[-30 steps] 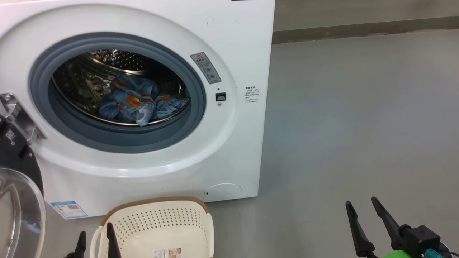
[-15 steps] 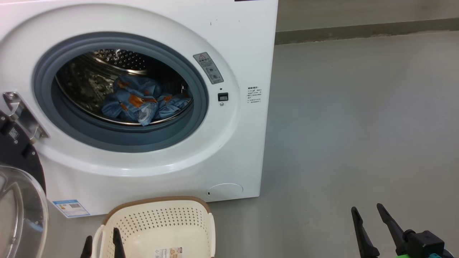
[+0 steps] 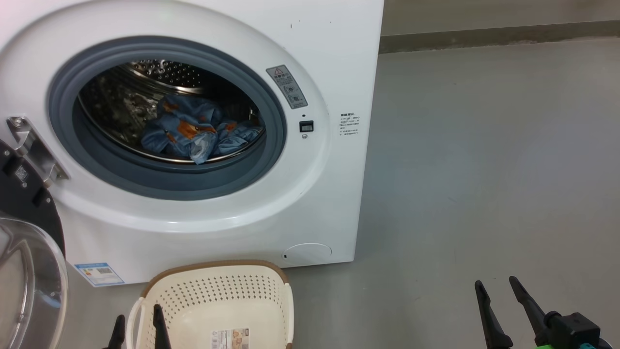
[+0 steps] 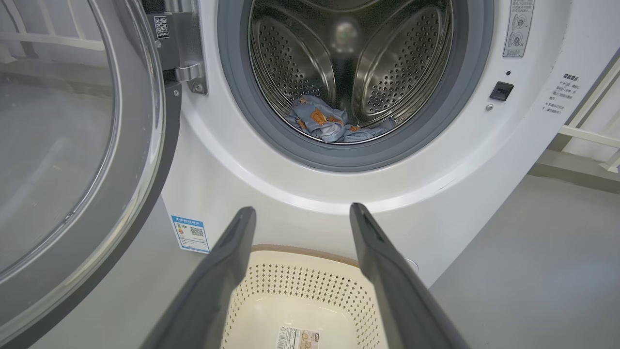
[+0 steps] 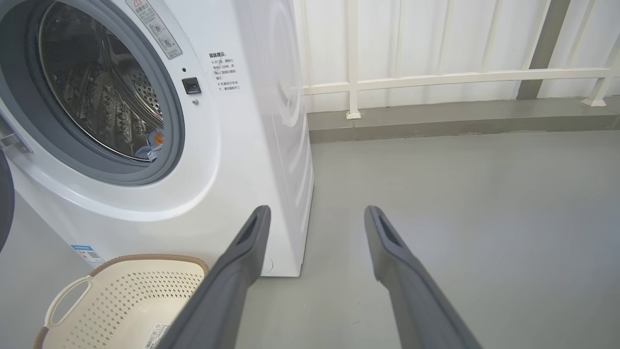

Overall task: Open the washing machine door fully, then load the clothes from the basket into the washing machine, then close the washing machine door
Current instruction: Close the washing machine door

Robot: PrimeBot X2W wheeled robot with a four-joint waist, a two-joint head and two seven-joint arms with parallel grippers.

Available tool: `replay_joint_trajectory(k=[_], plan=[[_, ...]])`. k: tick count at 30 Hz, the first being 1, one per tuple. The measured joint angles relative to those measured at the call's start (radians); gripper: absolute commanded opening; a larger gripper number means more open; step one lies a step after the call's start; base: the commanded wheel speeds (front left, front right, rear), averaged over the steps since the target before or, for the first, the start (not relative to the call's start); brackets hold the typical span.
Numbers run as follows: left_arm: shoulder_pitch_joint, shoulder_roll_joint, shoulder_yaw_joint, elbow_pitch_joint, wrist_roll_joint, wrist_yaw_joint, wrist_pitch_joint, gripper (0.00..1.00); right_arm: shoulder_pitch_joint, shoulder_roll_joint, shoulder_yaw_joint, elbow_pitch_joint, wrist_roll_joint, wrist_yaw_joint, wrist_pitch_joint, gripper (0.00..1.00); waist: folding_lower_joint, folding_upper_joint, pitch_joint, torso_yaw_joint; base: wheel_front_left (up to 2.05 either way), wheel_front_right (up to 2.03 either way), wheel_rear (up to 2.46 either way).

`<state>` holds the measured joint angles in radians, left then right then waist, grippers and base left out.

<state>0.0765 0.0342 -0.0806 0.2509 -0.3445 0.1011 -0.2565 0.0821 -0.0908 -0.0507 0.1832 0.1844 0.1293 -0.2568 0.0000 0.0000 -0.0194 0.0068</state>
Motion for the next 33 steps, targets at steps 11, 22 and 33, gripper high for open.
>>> replay_joint_trajectory(k=[11, 22, 33], plan=[[0.0, 0.0, 0.001, -0.009, 0.017, 0.013, 0.0, 1.0, 0.0, 0.0, 0.0, 0.001, -0.001, 0.0, 0.0, 1.0, 0.0, 0.0, 0.007, 0.006, -0.04, 0.04, 0.0], [0.0, 0.0, -0.003, -0.007, 0.017, 0.021, 0.0, 1.0, -0.001, 0.0, 0.001, 0.006, -0.001, 0.0, 0.0, 1.0, 0.0, 0.0, 0.004, 0.003, -1.09, 1.09, 0.0], [0.001, 0.0, -0.005, -0.007, 0.017, 0.021, 0.0, 1.0, -0.001, 0.0, 0.001, 0.007, -0.001, 0.0, 0.0, 1.0, 0.0, 0.0, 0.004, 0.001, -1.27, 1.27, 0.0]])
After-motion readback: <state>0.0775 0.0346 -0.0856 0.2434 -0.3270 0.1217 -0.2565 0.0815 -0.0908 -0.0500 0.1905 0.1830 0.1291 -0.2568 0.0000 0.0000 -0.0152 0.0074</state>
